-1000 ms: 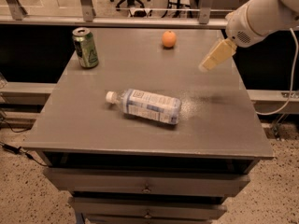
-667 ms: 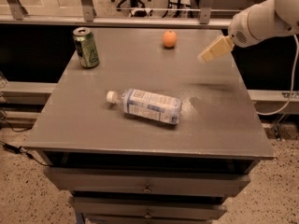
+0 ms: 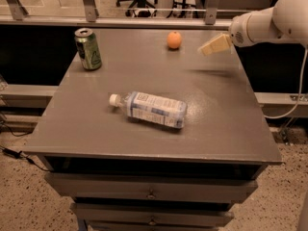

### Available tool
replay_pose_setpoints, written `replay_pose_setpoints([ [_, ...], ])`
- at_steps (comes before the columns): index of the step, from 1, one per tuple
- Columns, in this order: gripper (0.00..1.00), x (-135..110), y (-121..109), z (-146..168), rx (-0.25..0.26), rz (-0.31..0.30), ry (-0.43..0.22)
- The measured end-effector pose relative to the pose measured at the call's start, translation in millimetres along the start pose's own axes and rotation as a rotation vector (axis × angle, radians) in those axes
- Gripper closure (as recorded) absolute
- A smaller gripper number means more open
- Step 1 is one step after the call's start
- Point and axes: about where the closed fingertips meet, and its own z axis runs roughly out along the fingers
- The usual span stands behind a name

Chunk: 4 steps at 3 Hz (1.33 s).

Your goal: Move orange near blue plastic bottle

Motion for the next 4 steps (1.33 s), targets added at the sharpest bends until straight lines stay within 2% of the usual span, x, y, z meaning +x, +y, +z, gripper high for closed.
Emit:
replay_pose_setpoints([
  [1, 0.0, -6.6, -7.0, 32.0, -0.042, 0.008, -0.048],
  [2, 0.0, -16.4, -2.3, 66.9, -0.097, 0.014, -0.084],
  [3, 0.0, -26.1, 12.2, 91.0, -0.141, 0.026, -0.082],
  [4, 0.0, -41.6, 22.0, 99.5, -0.135, 0.05, -0.077],
])
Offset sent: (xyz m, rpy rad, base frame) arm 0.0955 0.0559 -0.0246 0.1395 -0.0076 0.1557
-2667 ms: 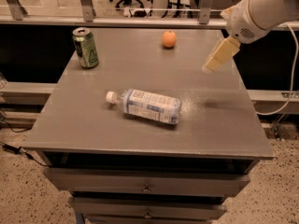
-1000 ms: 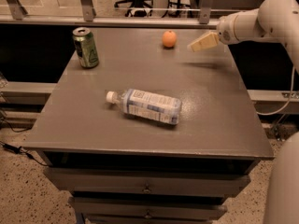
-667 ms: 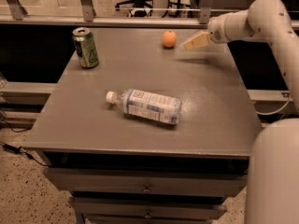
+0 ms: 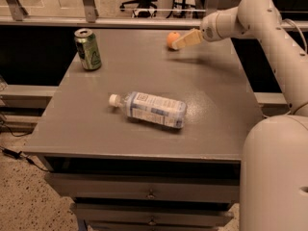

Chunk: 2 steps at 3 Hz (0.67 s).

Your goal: Move orange near blue plastic bottle

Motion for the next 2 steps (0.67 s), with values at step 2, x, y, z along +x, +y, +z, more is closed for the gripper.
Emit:
replay_pose_setpoints([
  [2, 0.0, 0.6, 35.4, 29.2, -0.029, 0.059, -0.005],
])
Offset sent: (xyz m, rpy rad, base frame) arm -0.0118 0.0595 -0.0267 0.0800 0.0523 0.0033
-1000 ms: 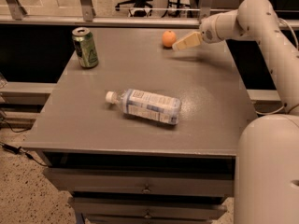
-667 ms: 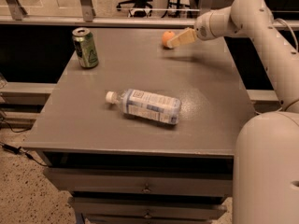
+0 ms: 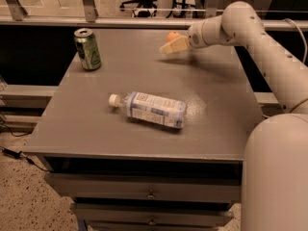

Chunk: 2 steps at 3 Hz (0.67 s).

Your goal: Move orange near blue plastic bottle

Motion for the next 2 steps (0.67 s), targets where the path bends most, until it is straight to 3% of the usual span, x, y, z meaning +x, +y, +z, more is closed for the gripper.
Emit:
replay_pose_setpoints([
  [1, 0.03, 0.9, 8.1, 11.6, -0.01, -0.01, -0.008],
  [2, 0.26, -0.4, 8.7, 14.7, -0.002, -0.029, -0.015],
])
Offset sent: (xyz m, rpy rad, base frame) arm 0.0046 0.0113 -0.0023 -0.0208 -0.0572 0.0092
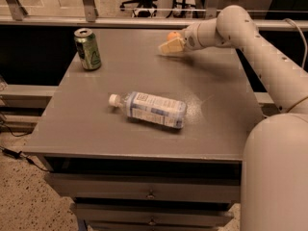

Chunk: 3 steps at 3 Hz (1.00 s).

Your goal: Move orange near blue plastic bottle

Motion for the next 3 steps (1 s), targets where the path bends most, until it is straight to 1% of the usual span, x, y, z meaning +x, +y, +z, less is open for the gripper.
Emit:
replay_pose_setpoints([
  [1, 0.49, 3.7, -1.4, -5.8, 0.016, -0.001, 0.004],
  [2, 0.73, 8.3, -0.5, -14.7, 0.024, 0.011, -0.004],
  [3, 0.97, 4.4, 3.7, -31.0, 0.011, 0.012, -0.008],
])
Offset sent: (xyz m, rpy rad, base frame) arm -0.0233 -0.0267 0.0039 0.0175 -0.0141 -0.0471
